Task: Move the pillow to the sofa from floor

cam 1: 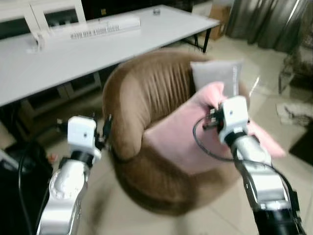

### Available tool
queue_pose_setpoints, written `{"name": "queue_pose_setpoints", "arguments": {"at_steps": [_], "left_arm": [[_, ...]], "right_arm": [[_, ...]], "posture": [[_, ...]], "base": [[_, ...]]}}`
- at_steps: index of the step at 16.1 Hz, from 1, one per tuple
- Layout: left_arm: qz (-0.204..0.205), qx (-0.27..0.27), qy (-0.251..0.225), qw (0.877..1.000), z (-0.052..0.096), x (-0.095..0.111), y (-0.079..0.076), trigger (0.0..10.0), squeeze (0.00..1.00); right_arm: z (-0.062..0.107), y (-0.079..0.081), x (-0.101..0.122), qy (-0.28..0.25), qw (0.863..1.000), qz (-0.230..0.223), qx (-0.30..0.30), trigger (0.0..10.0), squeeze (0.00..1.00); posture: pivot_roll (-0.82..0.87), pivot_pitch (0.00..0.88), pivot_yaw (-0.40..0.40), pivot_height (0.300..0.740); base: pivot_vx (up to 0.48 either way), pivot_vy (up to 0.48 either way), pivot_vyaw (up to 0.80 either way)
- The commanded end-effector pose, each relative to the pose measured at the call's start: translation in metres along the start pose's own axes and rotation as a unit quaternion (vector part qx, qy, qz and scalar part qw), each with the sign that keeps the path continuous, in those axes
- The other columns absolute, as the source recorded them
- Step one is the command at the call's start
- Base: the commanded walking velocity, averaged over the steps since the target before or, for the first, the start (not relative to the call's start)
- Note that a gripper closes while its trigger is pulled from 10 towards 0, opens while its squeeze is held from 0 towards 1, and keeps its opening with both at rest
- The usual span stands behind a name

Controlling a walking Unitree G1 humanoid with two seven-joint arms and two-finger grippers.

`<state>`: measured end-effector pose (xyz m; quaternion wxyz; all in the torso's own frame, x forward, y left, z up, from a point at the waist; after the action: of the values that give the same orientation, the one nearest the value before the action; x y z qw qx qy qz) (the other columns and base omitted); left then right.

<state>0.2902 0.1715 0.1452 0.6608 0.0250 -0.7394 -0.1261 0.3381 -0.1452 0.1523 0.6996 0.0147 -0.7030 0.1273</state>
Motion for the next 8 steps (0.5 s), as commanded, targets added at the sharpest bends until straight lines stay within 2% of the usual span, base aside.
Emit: {"name": "queue_pose_setpoints", "arguments": {"at_steps": [1,2,6,8], "left_arm": [[0.000,-0.010,-0.005,1.000,-0.001,0.004,-0.006,10.0,0.00],[-0.001,-0.011,-0.005,1.000,-0.001,0.003,-0.007,10.0,0.00],[0.000,-0.006,-0.004,1.000,0.000,0.003,-0.006,10.0,0.00],[-0.006,-0.010,0.005,1.000,0.002,0.001,-0.008,10.0,0.00]], "right_arm": [[0.000,-0.011,0.012,-0.023,0.999,0.018,-0.021,10.0,0.00],[-0.001,-0.013,0.012,-0.025,0.999,0.020,-0.025,10.0,0.00],[-0.002,-0.017,0.010,-0.022,0.999,0.010,-0.032,10.0,0.00],[-0.005,-0.022,0.011,-0.024,0.999,0.022,-0.035,10.0,0.00]], "posture": [[-0.03,0.000,-0.016,0.740],[-0.01,0.000,-0.027,0.740],[-0.01,0.000,-0.034,0.740],[0.00,0.000,-0.038,0.740]], "base": [[0.375,0.000,0.80],[0.375,0.000,0.80],[0.322,0.000,0.00],[0.000,0.000,0.00]]}}
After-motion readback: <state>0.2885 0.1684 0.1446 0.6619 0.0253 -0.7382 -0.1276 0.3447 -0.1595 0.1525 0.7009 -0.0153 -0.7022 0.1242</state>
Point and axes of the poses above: a point about 5 cm out from each wrist's last joint towards the gripper, its own z axis pointing back from the gripper into the wrist, its own x axis along the axis of the wrist's last joint, y = z × x, the point moved 4 cm from there along -z, pointing out of the wrist towards the gripper, and after that the axes turned 4 degrees about -z, right-handed, at the moved point
